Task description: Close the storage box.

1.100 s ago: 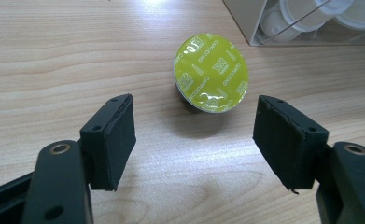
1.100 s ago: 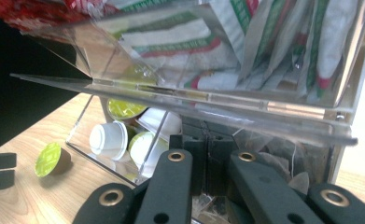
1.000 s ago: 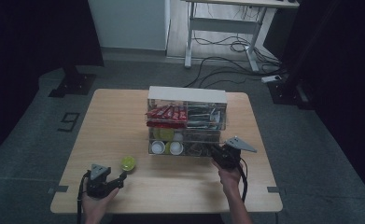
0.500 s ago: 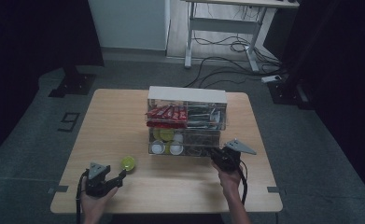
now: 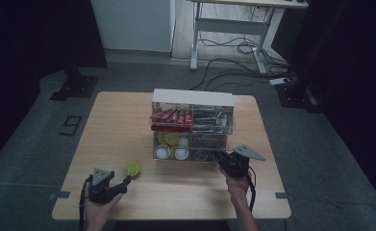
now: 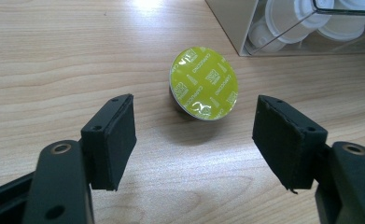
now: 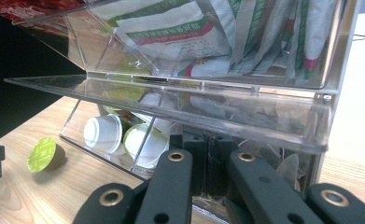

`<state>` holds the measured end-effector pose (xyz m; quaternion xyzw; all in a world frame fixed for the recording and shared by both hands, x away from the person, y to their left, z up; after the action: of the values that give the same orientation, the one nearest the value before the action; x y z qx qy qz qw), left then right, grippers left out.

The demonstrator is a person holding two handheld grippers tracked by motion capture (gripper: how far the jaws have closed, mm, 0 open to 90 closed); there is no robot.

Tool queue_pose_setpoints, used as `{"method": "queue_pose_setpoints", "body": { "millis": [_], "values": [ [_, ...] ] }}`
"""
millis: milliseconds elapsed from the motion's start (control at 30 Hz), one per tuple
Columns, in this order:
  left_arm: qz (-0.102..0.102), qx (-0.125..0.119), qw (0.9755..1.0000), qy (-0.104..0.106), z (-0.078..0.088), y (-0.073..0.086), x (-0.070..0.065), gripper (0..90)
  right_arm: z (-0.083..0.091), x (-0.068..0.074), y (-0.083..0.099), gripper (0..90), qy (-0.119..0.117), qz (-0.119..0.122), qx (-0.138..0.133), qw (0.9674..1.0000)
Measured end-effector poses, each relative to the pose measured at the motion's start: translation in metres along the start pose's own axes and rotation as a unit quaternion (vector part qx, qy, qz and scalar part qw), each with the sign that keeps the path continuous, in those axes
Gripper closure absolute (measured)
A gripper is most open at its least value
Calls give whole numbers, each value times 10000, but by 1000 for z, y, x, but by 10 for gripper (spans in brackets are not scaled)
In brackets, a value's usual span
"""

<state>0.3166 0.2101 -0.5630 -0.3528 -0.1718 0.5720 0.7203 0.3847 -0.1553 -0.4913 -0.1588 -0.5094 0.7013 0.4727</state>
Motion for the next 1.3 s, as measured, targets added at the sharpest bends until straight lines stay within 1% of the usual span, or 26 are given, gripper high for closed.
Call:
{"method": "queue_pose_setpoints", "body": {
  "millis": [100, 300, 433, 600, 867, 1300],
  "values": [
    [-18, 21, 10000, 10, 1, 0, 0, 305, 1, -1, 1, 889, 4, -11, 4, 10000],
    [9, 15, 10000, 8, 2, 0, 1, 305, 3, -1, 4, 889, -30, -31, 81, 10000],
    [4, 29, 10000, 55, 1, 0, 0, 305, 5, 0, 6, 889, -31, -29, 115, 9999],
    [-5, 18, 10000, 28, 2, 0, -1, 305, 6, 0, 10, 886, -16, -29, 145, 9999],
    [12, -1, 10000, 19, 2, 0, 0, 306, 6, -2, 17, 886, 19, -25, 236, 9997],
    [-2, 64, 10000, 42, 0, 2, 0, 306, 1, -8, 27, 886, 70, -74, 403, 9991]
  ]
}}
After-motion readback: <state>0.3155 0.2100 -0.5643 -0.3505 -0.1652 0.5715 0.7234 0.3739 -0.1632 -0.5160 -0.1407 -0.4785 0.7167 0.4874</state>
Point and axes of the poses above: each handheld gripper's, and its own axes: z roughly backward along the jaws, y roughly out of its underside, x roughly to its left, the point moved 7 cm from there along -z, roughly forward along the jaws, and after that the axes turned 9 degrees about x, right-handed, at the moved point
